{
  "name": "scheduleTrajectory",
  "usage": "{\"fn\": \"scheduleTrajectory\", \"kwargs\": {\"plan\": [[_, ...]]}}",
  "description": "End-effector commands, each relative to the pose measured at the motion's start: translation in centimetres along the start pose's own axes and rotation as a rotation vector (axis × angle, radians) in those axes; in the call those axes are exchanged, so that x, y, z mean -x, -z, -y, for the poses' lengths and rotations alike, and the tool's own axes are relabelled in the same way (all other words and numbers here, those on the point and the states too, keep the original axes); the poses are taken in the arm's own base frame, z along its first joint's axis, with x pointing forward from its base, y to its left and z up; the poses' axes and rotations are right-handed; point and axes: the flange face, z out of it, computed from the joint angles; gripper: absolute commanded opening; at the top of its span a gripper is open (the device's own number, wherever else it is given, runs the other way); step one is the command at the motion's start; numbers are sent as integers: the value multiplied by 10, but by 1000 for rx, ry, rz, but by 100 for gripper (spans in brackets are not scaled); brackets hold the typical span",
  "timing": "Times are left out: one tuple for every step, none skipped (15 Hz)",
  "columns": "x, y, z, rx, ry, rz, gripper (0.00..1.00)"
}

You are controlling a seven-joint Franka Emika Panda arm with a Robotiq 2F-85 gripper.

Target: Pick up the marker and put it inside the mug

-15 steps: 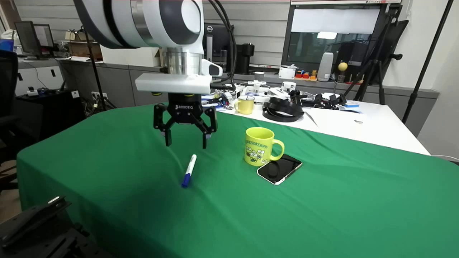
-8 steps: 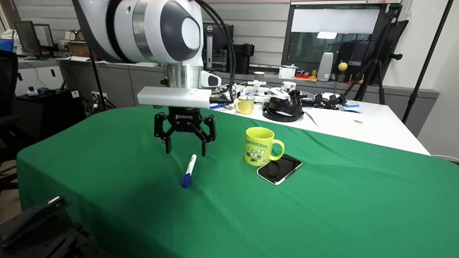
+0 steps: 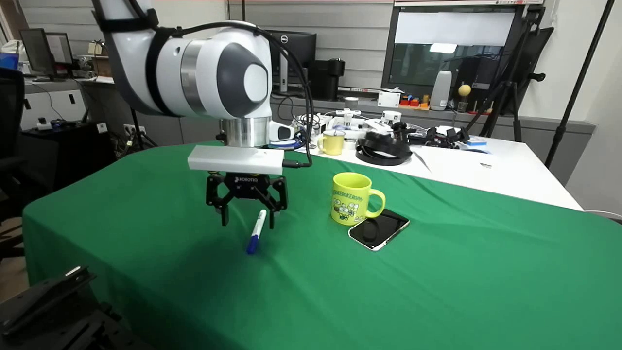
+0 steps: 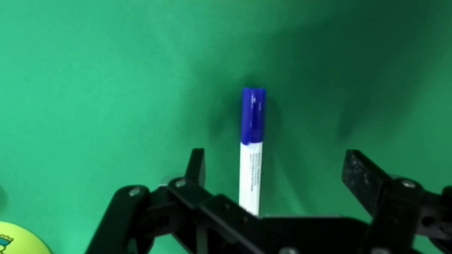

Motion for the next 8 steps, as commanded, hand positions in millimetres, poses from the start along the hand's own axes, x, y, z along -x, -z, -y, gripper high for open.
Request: {"fn": "scheduleTrajectory", "kwargs": {"plan": [[-2,-9,2,2,22,-16,100],[-1,-11,3,0,28,-18,100],[-1,-12,3,-1,32,-19,100],[-1,-14,3,-2,35,-21,100],[-1,-15,4,-2,36,-20,75],[-1,-16,4,-1,41,-20,75],[-1,-17,4,-1,45,-20,67],[-1,-17,5,0,48,-19,60]]}}
